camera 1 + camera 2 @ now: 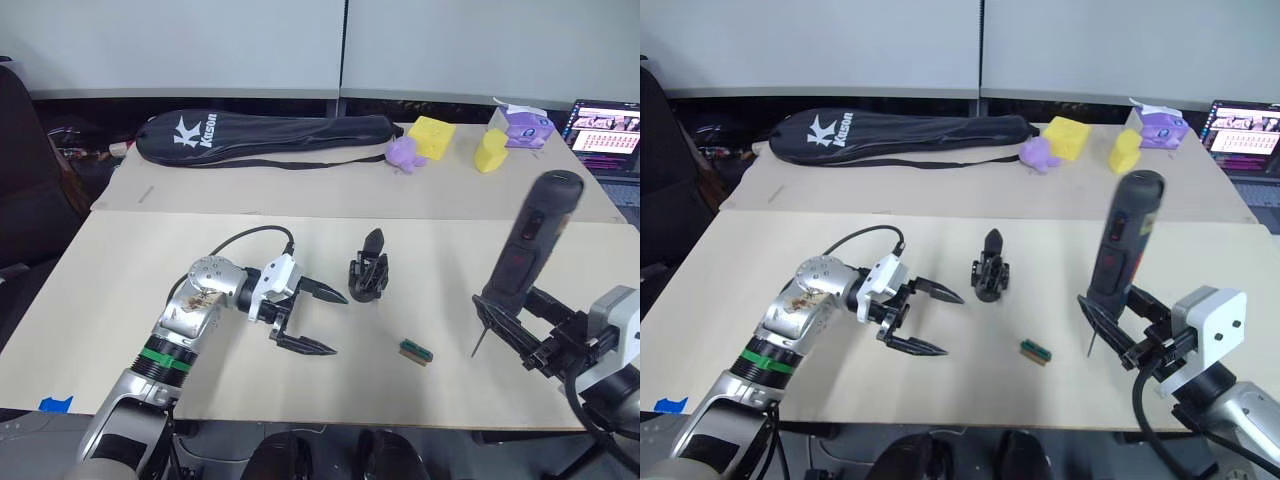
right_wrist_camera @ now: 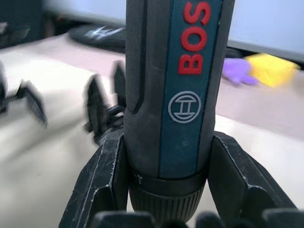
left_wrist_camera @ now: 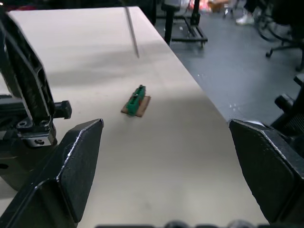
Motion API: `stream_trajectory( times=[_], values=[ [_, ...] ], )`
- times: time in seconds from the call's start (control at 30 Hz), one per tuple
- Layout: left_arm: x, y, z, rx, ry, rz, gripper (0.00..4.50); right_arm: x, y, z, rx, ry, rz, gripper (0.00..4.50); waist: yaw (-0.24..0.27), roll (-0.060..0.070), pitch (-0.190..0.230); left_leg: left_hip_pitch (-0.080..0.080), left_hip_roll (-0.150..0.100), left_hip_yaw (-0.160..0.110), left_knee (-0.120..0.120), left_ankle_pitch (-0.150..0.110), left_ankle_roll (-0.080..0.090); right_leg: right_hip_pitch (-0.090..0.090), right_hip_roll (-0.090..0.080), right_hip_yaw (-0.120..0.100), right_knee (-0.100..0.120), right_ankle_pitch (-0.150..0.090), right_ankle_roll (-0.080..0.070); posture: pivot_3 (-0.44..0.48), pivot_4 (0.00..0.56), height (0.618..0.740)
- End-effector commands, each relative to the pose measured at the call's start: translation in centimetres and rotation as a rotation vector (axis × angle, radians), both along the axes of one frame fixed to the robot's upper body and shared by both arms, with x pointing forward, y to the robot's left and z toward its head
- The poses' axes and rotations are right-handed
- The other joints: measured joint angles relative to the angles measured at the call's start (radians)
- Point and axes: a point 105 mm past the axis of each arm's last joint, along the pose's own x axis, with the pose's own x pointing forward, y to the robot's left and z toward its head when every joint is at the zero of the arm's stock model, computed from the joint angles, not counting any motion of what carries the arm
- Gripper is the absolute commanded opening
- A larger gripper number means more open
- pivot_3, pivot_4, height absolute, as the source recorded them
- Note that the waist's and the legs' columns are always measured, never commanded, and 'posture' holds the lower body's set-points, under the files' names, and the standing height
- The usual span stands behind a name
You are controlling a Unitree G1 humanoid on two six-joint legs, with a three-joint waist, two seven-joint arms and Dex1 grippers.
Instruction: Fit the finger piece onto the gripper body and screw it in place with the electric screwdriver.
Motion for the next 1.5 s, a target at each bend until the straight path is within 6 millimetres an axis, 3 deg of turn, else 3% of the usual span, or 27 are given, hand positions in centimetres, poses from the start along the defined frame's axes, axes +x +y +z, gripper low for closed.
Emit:
stream_trajectory(
  times=[0.03,0.33,0.53,0.87,1.5],
  values=[
    [-0.7,-0.1,-0.2,-0.011,0.002,-0.029,4.50,-1.0,1.2,1.9,0.044,-0.119,0.020,1.92,-0.003,0.000,0.000,0.001,0.000,0.000,0.000,0.000,0.000,0.001,0.000,0.001,0.000,0.000,0.000,0.000,0.150,0.740],
    [-0.5,-0.7,-1.5,0.033,0.028,-0.060,4.50,-0.5,4.9,0.1,0.032,-0.099,0.115,1.92,-0.006,0.000,0.000,0.006,0.002,0.004,-0.004,0.001,-0.002,0.000,0.007,0.015,0.001,0.000,0.000,0.000,0.150,0.740],
    [0.0,-1.0,-2.0,0.045,0.020,-0.064,4.50,-0.5,5.3,-0.3,-0.044,-0.137,0.099,1.92,0.001,0.000,0.000,0.003,0.002,0.004,-0.003,0.001,-0.001,-0.001,0.008,0.016,0.000,0.000,0.000,0.000,0.150,0.740],
    [0.3,-0.8,-2.5,0.056,0.012,-0.063,4.50,-0.9,5.4,-0.4,-0.003,-0.155,0.087,1.92,-0.001,0.000,0.000,0.004,0.003,0.004,-0.004,0.001,-0.001,-0.001,0.009,0.017,0.000,0.000,0.000,0.000,0.150,0.740],
    [0.6,-1.5,-2.3,0.022,-0.026,-0.051,4.50,-1.1,5.9,1.0,0.011,-0.190,0.100,1.92,0.001,0.000,0.000,0.003,0.003,0.003,-0.003,0.000,0.000,-0.001,0.008,0.017,0.000,0.000,0.000,0.000,0.150,0.740]
  ],
)
